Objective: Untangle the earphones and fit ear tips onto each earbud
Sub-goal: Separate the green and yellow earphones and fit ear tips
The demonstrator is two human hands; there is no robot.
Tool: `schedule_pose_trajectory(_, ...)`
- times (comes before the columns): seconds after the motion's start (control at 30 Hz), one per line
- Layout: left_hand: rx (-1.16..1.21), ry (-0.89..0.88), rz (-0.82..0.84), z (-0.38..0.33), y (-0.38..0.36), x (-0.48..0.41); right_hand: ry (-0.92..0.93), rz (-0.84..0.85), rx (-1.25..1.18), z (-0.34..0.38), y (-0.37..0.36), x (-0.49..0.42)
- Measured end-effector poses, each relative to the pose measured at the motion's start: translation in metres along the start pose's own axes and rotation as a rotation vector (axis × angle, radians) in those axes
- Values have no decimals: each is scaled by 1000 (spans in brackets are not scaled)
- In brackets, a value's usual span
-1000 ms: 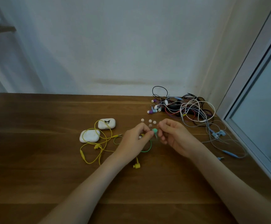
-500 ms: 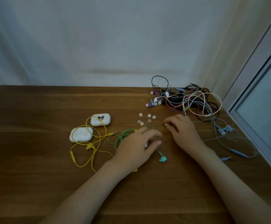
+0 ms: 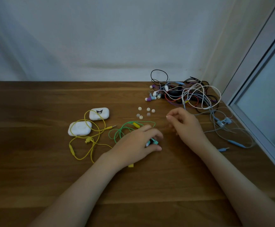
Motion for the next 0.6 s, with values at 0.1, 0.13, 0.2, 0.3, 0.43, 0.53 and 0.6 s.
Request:
schedule_pose_trajectory(0.1,-49,64,-24,-1,0,-1,-112,121,-319,9,-7,5)
schedule_pose_trajectory(0.13,-36,67,-34,-2,0,0,-118,162,-397,10,-9,7)
schedule_pose_trajectory(0.2,90,91,-93,-2,1,1,-86,218,-446,10,-12,10)
schedule_pose_trajectory(0.3,410,181,-178,2,7,2,-84,238,-434,8,-15,11)
schedule_pose_trajectory(0.43,802,281,-230,5,9,0,-111,293,-483,5,-20,9)
schedule_pose_trajectory(0.53,858,327,-205,3,9,-1,-108,327,-457,3,-21,9)
schedule_pose_trajectory(0.6,850,328,-183,1,10,-1,-112,339,-492,2,-21,9)
Point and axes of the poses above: each hand's wrist, its own x-axis away from the middle knuckle, its own y-axis out of the back of the hand, z = x × y, the point moved 2 cm from there along -x, towards the middle knuckle, and after that the axes turned 11 degrees about -x, right-handed, at the moved point
